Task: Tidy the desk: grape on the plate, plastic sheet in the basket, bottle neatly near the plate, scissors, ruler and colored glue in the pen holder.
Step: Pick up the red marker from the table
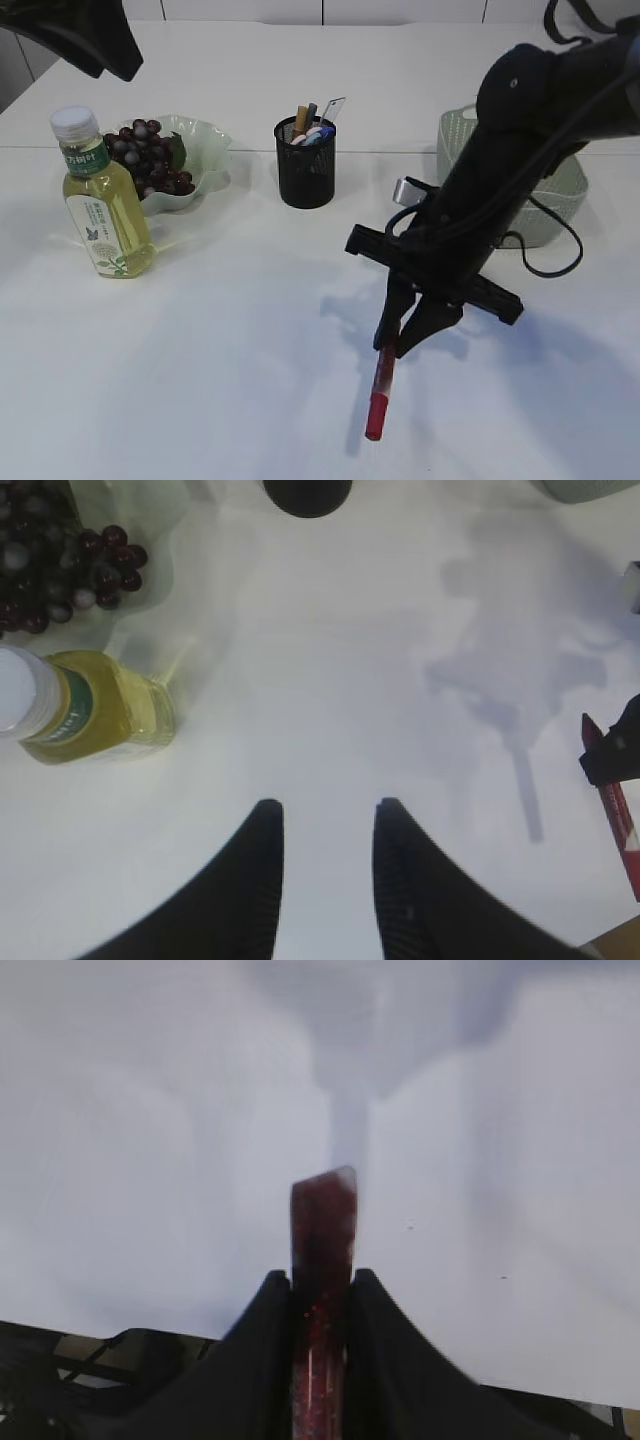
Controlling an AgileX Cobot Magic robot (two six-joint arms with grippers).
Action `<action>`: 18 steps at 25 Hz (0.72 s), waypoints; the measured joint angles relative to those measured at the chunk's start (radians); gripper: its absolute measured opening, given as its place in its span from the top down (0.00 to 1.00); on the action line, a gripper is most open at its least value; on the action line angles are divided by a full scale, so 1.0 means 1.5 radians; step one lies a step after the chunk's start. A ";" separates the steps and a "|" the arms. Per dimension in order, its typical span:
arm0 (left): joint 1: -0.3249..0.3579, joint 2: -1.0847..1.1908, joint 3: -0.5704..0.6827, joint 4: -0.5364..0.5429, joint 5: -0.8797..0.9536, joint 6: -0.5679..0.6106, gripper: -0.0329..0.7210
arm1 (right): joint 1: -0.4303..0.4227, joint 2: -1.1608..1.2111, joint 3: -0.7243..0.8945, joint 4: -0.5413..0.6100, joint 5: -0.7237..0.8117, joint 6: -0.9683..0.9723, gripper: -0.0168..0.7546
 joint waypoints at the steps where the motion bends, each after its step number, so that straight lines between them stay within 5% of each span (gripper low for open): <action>1: 0.000 0.000 0.000 0.002 0.000 0.000 0.65 | 0.000 0.000 -0.011 0.003 0.012 -0.003 0.78; 18: 0.000 0.000 0.000 0.051 0.000 0.064 0.65 | -0.017 0.000 -0.134 0.125 0.054 -0.019 0.78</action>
